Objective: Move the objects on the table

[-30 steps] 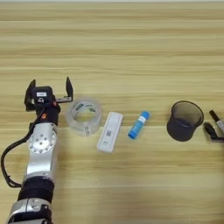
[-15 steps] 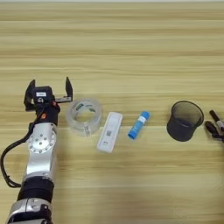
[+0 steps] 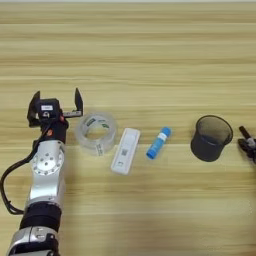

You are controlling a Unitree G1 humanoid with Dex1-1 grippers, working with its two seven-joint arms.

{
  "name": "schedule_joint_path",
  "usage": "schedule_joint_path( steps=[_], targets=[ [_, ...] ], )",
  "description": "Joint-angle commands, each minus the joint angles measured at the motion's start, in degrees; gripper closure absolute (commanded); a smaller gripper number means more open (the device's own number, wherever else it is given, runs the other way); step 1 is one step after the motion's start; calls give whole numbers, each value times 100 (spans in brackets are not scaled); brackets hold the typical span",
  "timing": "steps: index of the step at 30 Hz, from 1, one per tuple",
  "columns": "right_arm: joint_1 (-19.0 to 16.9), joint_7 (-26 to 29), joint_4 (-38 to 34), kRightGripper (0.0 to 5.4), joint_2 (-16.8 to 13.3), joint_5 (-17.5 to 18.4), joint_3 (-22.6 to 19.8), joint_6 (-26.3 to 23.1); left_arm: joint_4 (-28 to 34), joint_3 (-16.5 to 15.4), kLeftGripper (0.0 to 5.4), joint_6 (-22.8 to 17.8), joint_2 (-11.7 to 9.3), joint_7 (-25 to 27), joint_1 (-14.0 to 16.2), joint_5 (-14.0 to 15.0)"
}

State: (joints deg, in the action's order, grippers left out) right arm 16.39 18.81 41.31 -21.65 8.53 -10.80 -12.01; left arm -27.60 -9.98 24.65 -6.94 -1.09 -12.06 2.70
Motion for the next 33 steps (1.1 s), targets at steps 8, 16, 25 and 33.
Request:
schedule_joint_path(
  steps=[8,16,25,33],
  targets=[
    [-389,1,236,405,196,-42,109,-420,51,-9,0,-115,-42,-4,30,-6],
    [-397,-5,169,464,217,52,63,-389,74,-4,0,-123,-43,-9,39,-8],
    [-374,-101,13,465,266,254,-143,-298,86,-4,0,-130,-42,-10,42,-6],
    [-492,-222,-699,465,301,300,-276,105,101,-1,0,-136,-40,-18,51,-15]
  ],
)
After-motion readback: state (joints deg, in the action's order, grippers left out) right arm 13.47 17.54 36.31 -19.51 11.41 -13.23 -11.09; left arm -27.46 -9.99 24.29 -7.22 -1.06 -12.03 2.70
